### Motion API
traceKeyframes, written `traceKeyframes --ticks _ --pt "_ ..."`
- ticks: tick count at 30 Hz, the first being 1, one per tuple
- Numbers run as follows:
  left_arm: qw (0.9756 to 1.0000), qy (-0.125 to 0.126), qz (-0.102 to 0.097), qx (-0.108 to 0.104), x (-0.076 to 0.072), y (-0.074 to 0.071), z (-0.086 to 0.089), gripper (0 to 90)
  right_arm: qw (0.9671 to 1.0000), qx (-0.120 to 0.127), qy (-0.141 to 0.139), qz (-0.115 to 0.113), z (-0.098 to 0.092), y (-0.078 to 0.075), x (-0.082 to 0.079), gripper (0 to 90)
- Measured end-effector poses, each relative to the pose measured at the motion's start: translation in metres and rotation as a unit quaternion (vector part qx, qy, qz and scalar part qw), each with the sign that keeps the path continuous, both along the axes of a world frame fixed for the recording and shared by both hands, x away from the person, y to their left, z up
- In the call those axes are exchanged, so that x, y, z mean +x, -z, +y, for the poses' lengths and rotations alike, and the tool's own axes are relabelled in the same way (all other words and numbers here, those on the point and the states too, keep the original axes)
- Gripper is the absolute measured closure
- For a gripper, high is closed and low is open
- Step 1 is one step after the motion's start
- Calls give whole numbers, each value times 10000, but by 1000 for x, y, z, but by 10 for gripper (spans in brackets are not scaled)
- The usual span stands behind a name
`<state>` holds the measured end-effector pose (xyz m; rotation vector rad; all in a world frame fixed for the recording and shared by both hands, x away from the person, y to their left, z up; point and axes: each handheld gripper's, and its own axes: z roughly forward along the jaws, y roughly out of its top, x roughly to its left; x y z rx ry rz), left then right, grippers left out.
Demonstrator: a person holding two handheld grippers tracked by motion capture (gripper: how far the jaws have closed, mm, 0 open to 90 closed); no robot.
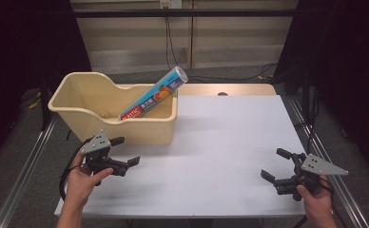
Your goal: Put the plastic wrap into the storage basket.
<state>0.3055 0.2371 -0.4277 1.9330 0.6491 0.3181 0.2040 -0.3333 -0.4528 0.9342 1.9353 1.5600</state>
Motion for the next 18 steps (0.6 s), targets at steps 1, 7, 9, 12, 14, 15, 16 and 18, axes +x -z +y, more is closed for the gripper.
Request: traceKeyframes --ticks 1,7,9,12,14,15,16,18 --pt "10000 -24 -16 -14 -1 1 1 38 10000 -7 -4 -2 0 0 0 5" --pt "9998 -23 -147 -118 -5 4 5 37 10000 -9 2 4 0 0 0 6" --pt "9998 1 -141 -126 -7 5 6 35 10000 -9 6 4 0 0 0 5" --pt "9997 0 -221 -130 -8 7 6 35 10000 -13 -4 4 0 0 0 5" --pt "9996 -15 -254 -155 -10 7 7 37 10000 -19 -1 8 0 0 0 5" --pt "9995 -19 -273 -151 -10 7 7 35 10000 -25 -1 11 0 0 0 6" --pt "9994 -16 -310 -150 -11 8 8 37 10000 -27 -2 7 1 0 0 6" --pt "9994 1 -326 -141 -12 8 9 37 10000 -34 0 11 1 1 0 5"
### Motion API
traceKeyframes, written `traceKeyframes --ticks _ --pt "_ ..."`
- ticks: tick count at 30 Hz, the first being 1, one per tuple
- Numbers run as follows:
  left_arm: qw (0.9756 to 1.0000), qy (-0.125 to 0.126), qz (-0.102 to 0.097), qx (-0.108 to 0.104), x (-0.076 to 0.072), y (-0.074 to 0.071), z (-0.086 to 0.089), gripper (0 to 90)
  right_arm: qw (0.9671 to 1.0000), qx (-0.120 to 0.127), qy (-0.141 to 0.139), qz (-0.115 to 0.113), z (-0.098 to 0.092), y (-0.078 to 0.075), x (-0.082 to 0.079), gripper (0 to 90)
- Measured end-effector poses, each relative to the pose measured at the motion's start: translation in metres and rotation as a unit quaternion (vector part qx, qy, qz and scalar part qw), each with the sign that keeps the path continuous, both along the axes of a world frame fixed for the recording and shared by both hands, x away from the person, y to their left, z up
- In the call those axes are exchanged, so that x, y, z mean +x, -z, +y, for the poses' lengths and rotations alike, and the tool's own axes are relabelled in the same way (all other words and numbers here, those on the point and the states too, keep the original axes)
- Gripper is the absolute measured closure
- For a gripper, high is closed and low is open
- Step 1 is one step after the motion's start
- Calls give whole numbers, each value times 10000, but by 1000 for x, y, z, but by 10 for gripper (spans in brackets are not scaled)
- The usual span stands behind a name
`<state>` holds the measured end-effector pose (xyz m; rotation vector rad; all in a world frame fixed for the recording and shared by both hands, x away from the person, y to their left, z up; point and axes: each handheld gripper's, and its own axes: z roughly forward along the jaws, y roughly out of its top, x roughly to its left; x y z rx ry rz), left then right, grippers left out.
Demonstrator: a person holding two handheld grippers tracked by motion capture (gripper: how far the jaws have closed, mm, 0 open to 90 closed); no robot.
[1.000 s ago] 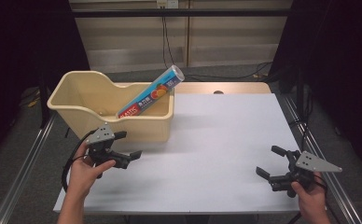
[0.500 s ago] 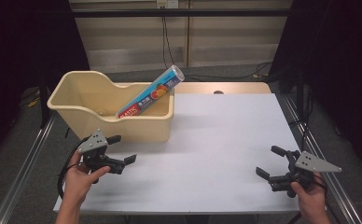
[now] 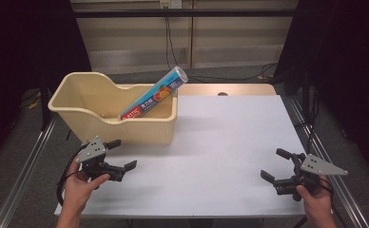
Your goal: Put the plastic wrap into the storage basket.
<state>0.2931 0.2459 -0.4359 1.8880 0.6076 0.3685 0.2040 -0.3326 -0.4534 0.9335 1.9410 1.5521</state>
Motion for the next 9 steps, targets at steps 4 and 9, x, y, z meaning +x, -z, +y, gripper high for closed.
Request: traceKeyframes --ticks 4,9 --pt "10000 -20 -6 76 -3 2 2 37 10000 -2 -2 -3 0 0 0 5" --pt "10000 -39 9 71 -4 2 3 36 10000 -31 -27 15 1 1 1 6"
